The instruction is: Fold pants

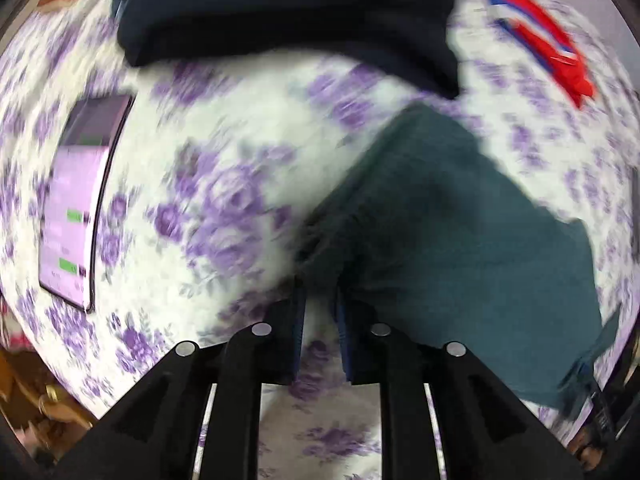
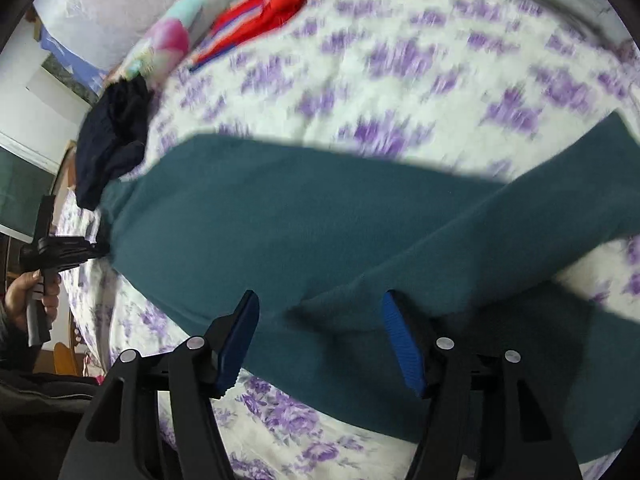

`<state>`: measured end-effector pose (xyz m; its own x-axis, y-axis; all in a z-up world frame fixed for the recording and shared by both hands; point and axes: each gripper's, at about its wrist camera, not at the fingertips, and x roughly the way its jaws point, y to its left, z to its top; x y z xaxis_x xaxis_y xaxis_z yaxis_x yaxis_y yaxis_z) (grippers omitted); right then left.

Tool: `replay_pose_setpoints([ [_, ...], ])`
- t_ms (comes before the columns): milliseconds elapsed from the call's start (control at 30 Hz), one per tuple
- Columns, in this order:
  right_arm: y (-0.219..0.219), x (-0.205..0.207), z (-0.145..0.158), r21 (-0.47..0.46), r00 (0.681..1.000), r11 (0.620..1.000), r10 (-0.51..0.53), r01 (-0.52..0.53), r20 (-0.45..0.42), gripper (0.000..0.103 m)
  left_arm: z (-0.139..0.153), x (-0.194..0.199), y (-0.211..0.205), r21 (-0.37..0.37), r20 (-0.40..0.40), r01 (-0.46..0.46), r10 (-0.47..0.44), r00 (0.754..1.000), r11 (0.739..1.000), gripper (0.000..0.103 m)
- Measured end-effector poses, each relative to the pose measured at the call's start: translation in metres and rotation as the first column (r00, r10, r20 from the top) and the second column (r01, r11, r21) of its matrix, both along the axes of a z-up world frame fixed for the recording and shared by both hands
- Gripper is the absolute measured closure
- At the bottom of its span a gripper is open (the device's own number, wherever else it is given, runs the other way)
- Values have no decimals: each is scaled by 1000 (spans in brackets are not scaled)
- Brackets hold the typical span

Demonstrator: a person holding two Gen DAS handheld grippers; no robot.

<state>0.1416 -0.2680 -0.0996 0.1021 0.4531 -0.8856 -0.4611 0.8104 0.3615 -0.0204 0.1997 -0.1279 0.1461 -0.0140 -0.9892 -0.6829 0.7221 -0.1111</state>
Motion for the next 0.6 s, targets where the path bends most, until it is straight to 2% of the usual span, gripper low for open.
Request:
replay_pose_setpoints([
  [67, -22, 12, 14, -5, 996, 997, -71, 71, 58, 39, 14, 6, -5, 38, 14, 42, -42, 999, 998, 75],
  [100, -38, 23, 20, -14, 987, 990, -137, 139, 87, 39, 20, 7, -5, 47, 30, 50, -52, 998, 998, 66],
  [133, -56, 35, 24, -28, 969, 974, -218, 223, 115, 39, 30, 9, -7, 60, 65, 58, -61, 996, 997, 61],
  [200, -89, 57, 28, -63, 920, 925, -363, 376, 150, 39, 43, 13, -11, 77, 116, 67, -76, 990, 995, 60],
  [233, -102, 67, 29, -68, 894, 899, -417, 432, 162, 39, 51, 17, -15, 80, 157, 77, -89, 984, 994, 55],
  [267, -109, 75, 29, -71, 877, 882, -449, 466, 173, 39, 55, 20, -18, 77, 187, 86, -99, 977, 993, 50],
  [300, -116, 84, 29, -82, 859, 864, -477, 497, 185, 39, 58, 21, -20, 70, 211, 97, -110, 971, 993, 39],
  [333, -119, 97, 28, -109, 843, 844, -498, 525, 202, 39, 58, 26, -26, 63, 230, 109, -120, 966, 992, 35],
  [433, -115, 123, 19, -163, 829, 818, -516, 552, 216, 41, 47, 40, -47, 27, 233, 149, -151, 961, 988, 34],
  [533, -103, 151, 4, -193, 812, 791, -549, 581, 197, 42, 25, 51, -58, -41, 182, 158, -148, 972, 987, 34],
  [600, -97, 161, -6, -251, 800, 759, -569, 600, 192, 47, 15, 48, -60, -48, 141, 152, -144, 979, 987, 34],
])
